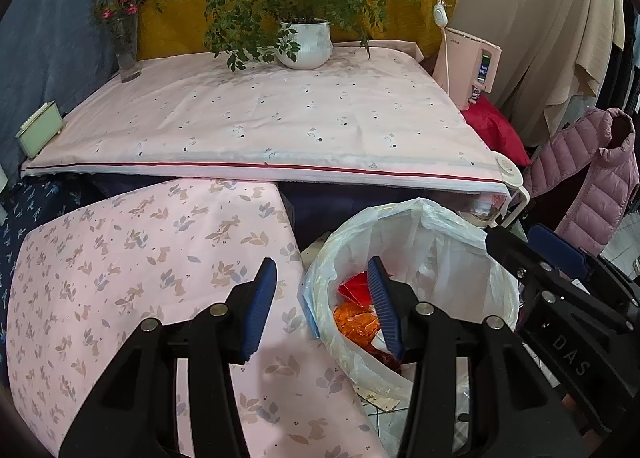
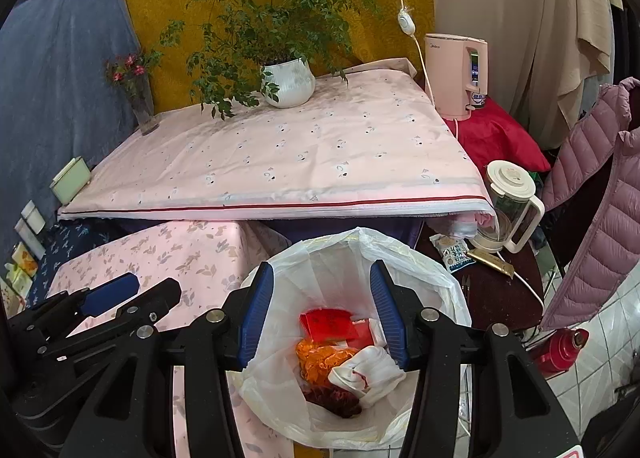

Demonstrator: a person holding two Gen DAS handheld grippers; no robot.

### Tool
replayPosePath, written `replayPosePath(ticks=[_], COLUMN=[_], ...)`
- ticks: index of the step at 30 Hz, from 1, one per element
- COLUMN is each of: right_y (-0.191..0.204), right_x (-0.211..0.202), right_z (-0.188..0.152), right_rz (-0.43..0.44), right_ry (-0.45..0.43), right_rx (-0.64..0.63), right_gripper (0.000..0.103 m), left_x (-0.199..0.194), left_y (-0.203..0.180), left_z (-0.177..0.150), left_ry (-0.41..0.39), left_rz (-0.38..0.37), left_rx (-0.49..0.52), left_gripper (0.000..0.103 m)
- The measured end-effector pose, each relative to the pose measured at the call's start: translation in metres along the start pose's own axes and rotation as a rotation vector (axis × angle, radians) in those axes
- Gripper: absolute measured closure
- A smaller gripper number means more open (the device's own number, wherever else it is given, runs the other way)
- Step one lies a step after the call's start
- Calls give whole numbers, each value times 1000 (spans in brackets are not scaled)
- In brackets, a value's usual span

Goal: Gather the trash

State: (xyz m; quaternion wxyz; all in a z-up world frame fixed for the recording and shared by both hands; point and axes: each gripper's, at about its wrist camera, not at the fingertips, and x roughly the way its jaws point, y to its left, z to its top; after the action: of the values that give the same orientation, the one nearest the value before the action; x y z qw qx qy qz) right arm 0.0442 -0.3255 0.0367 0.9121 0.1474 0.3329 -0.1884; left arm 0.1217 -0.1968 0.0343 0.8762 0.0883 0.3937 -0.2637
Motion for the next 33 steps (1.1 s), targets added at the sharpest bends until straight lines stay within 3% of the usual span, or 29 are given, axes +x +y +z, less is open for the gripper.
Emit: replayPosePath(ticks=[8, 12, 17, 22, 33], right_y=[6, 11, 14, 17, 19], right_x=[-2, -4, -5, -6, -8], right_z=[-5, -11, -22, -36, -66], right_rz=[-10, -19, -25, -37, -70], right_ry=[11, 23, 47, 76, 128], right_rx=[-30, -55, -78, -103, -139], right_gripper=[49, 47, 42, 31, 19], left_x=[-2, -4, -7, -12, -18], left_y=[15, 22, 29, 35, 38], left_z=[-8, -14, -24, -37, -62], left_ry=[3, -5, -6, -14, -11], left_rz=[26, 56, 82, 119, 167], left_rx=[-21, -25, -28, -28, -15], left_gripper=[57, 46, 46, 36, 21])
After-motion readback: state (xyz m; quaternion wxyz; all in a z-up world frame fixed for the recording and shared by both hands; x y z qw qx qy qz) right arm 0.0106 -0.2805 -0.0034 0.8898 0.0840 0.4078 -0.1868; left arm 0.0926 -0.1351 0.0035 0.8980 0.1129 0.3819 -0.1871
